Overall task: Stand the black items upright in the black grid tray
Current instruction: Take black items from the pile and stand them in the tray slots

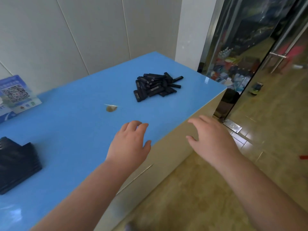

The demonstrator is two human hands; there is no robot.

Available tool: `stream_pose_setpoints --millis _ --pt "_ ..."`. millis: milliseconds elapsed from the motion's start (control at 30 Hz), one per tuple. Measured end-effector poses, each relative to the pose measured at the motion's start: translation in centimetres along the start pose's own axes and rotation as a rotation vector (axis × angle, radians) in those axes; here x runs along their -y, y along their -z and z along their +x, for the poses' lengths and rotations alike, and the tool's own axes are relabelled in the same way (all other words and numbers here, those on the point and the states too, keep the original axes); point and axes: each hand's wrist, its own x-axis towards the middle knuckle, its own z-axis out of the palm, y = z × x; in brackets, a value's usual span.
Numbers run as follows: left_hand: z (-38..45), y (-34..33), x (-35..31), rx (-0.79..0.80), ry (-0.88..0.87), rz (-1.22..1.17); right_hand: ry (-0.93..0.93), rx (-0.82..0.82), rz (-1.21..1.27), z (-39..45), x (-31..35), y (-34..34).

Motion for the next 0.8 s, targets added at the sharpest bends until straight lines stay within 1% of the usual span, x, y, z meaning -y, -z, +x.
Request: stream_pose_setpoints --millis 100,367,500,667,800 --pt "1.8 -0.6 -1.5 0.003 0.001 -0.012 0.017 0.04 0.012 0.8 -1.2 -0.2" --pt "9.2 -2.7 -3.9 -0.005 -0.055 -0.067 0.031 0.022 -0.017 6.3 -4.7 -1.0" --pt "13.7 -3.6 -2.8 -0.01 -0.059 -0.074 0.031 0.024 -0.024 10.8 -5.8 -1.8" --pt "18.9 -4.6 -0.3 0.023 -0.024 -0.076 0.042 0.024 -0.002 16.7 -5.9 -2.9" --pt "22.2 -5.1 1.1 0.016 0.003 -0.072 0.048 0.031 0.031 20.3 -5.8 -3.8"
